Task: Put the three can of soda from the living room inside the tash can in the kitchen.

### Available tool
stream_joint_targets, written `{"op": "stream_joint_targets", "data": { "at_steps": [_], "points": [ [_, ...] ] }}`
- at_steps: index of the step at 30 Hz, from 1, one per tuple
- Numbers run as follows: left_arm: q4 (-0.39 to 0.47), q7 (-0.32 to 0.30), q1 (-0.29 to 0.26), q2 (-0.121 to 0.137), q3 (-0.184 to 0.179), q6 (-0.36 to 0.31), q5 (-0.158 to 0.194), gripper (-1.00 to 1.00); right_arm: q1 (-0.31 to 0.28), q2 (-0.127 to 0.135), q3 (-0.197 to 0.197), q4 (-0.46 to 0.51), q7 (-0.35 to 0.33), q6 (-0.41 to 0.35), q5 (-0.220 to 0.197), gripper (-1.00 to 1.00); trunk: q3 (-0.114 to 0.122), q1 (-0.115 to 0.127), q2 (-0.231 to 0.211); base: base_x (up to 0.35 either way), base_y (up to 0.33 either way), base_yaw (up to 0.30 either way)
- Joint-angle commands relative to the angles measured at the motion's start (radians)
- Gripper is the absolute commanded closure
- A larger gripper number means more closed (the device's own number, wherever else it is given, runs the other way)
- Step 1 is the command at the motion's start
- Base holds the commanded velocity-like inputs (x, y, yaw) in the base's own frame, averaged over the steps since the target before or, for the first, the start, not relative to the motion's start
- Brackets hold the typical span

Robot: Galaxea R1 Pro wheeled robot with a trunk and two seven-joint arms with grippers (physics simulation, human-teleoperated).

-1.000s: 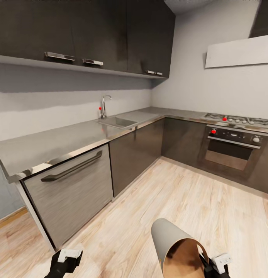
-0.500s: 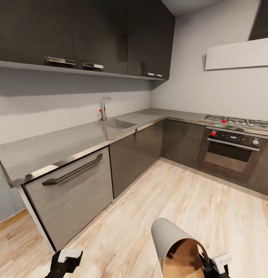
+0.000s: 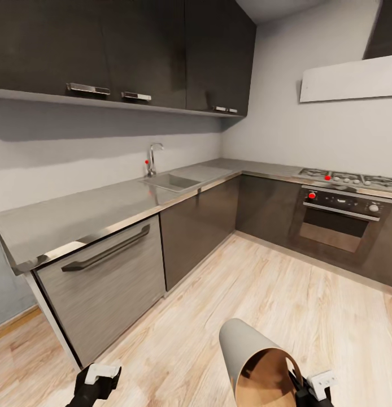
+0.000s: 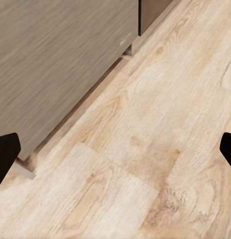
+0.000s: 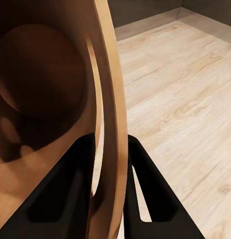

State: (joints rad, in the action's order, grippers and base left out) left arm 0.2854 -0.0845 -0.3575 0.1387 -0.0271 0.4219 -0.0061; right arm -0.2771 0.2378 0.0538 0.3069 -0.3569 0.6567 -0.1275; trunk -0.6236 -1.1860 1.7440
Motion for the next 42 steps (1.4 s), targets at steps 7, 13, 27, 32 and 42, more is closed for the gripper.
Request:
{"op": "stream_joint_targets", "data": {
  "at_steps": [7,13,27,32,42],
  "points": [
    [0.000,0.000,0.000,-0.003,0.000,0.000,-0.002,-1.00,0.000,-0.003,-0.010,-0.003,-0.004,0.000,-0.007,1.00,0.000,0.000,0.000,0.000,0.029,0.000],
    [0.000,0.000,0.000,-0.004,0.000,-0.001,-0.002,-1.00,-0.001,-0.003,-0.011,-0.003,-0.004,0.000,-0.007,1.00,0.000,0.000,0.000,-0.034,0.089,0.000],
    [-0.001,0.000,0.000,-0.004,0.000,-0.001,-0.002,-1.00,-0.001,-0.003,-0.011,-0.005,-0.004,0.000,-0.007,1.00,0.000,0.000,0.000,-0.218,0.035,0.000],
    [-0.024,0.000,0.000,-0.006,-0.002,0.000,0.000,-1.00,0.000,-0.003,-0.011,-0.005,-0.004,-0.001,-0.008,1.00,0.000,0.000,0.000,-0.221,0.001,0.000],
    [-0.029,0.000,0.000,-0.007,-0.003,0.000,0.000,-1.00,-0.001,-0.003,-0.012,-0.005,-0.003,-0.001,-0.008,1.00,0.000,0.000,0.000,-0.174,0.000,0.000]
  ]
}}
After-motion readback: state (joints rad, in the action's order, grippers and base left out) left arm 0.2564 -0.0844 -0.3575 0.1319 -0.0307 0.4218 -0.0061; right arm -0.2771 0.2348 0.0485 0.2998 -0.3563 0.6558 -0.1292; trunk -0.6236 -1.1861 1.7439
